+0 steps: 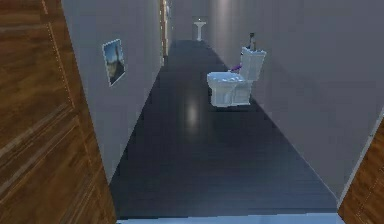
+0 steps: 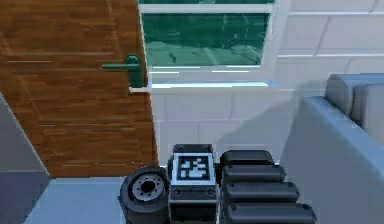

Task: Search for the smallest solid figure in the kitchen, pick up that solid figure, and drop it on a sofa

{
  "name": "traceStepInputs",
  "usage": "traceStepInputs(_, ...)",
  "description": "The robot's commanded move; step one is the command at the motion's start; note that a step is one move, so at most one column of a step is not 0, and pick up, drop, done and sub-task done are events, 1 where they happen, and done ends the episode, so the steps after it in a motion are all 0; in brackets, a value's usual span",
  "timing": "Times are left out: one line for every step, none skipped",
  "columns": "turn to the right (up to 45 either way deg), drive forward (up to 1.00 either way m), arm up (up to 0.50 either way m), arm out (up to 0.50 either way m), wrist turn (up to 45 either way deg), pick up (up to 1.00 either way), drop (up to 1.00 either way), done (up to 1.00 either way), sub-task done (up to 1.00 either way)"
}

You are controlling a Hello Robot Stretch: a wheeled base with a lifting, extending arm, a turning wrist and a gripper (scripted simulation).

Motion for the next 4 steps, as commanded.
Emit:
traceStepInputs(0.0,1.00,0.00,0.00,0.0,0.00,0.00,0.00,0.00)
traceStepInputs(0.0,1.00,0.00,0.00,0.0,0.00,0.00,0.00,0.00)
traceStepInputs(0.0,1.00,0.00,0.00,0.0,0.00,0.00,0.00,0.00)
traceStepInputs(-36.0,0.00,0.00,0.00,0.0,0.00,0.00,0.00,0.00)
